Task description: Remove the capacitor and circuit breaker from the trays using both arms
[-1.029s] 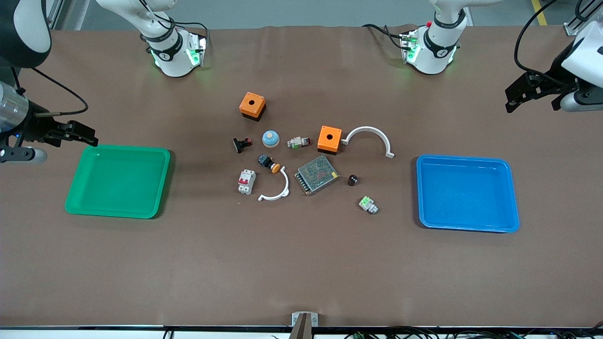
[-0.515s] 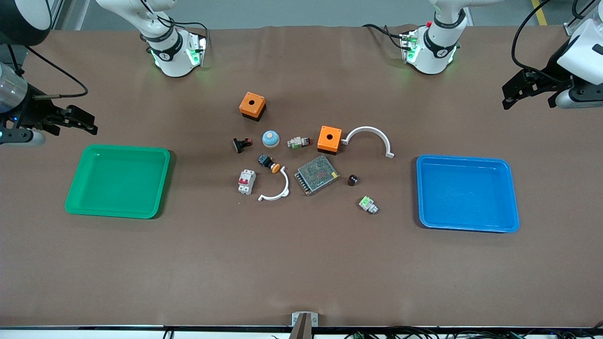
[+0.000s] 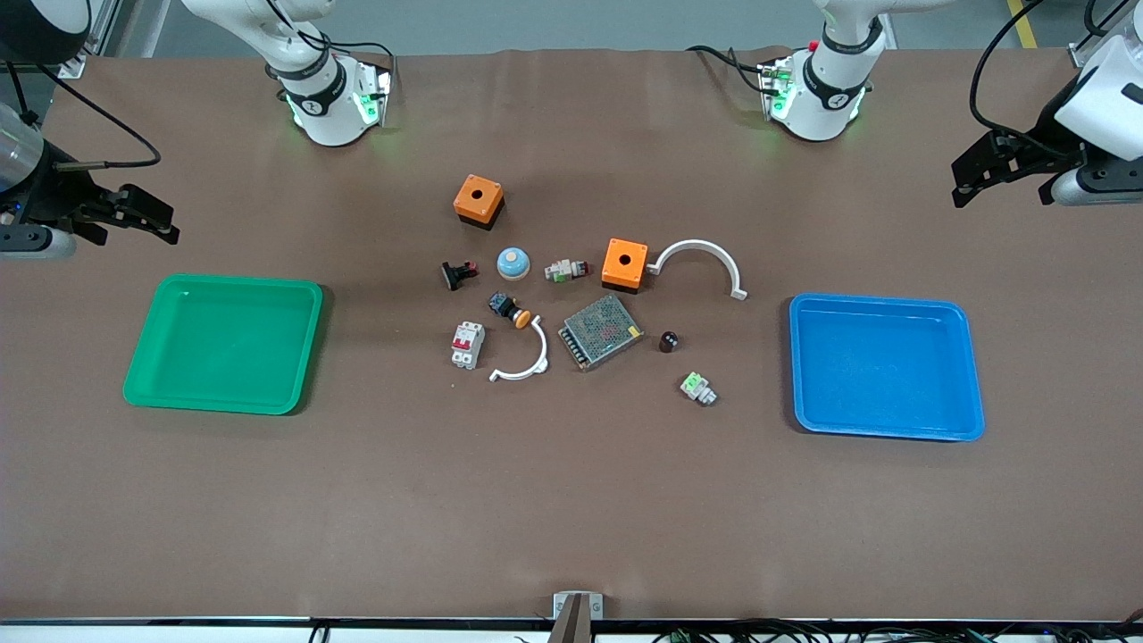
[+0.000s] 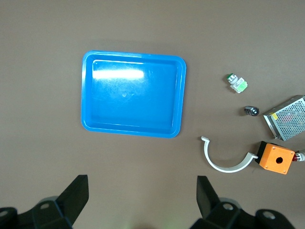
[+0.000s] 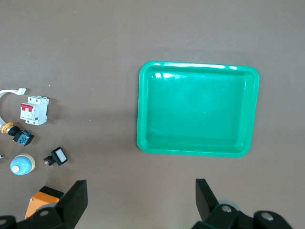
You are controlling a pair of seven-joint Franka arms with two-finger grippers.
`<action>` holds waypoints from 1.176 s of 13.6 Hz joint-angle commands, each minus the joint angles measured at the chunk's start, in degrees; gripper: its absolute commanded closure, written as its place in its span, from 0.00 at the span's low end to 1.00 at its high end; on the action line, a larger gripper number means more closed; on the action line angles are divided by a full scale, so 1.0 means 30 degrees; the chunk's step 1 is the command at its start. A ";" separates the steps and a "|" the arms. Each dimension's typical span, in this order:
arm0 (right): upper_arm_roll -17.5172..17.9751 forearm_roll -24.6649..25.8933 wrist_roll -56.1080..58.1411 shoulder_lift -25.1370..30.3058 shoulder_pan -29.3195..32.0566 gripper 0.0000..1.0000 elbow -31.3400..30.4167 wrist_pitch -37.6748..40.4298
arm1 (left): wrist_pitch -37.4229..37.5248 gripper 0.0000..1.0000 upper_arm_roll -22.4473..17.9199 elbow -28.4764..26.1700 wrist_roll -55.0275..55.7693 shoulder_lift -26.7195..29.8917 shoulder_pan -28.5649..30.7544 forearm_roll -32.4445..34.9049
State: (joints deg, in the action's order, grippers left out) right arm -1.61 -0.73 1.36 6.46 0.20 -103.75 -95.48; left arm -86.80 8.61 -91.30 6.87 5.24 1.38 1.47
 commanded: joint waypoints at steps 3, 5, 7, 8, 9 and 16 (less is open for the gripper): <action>0.0067 0.0039 -0.0073 0.0600 0.0079 0.00 -0.0718 -0.0429 | 0.0163 0.00 -0.0147 -0.0301 -0.0443 0.0508 -0.0022 -0.0401; 0.0067 0.0038 -0.0043 0.0599 0.0079 0.00 -0.0718 -0.0546 | 0.0163 0.00 -0.0147 -0.0213 -0.0443 0.0508 -0.0022 -0.0401; 0.0067 0.0009 -0.0043 0.0570 0.0050 0.00 -0.0718 -0.0605 | 0.0163 0.00 -0.0147 -0.0096 -0.0443 0.0449 -0.0022 -0.0401; 0.0067 0.0009 -0.0043 0.0570 0.0049 0.00 -0.0718 -0.0634 | 0.0163 0.00 -0.0147 -0.0095 -0.0443 0.0391 -0.0022 -0.0372; 0.0067 0.0009 -0.0043 0.0570 0.0049 0.00 -0.0718 -0.0635 | 0.0163 0.00 -0.0176 0.0021 -0.0443 0.0362 -0.0051 -0.0372; 0.0067 -0.0401 -0.0014 0.0541 0.0020 0.00 -0.0718 -0.0605 | 0.0221 0.00 -0.0176 0.0344 -0.0385 0.0215 -0.0022 -0.0343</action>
State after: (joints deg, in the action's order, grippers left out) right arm -1.48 -1.14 1.36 6.46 0.20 -104.16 -96.52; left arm -86.79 8.55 -90.70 6.86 5.45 1.40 1.47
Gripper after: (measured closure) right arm 0.000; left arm 0.000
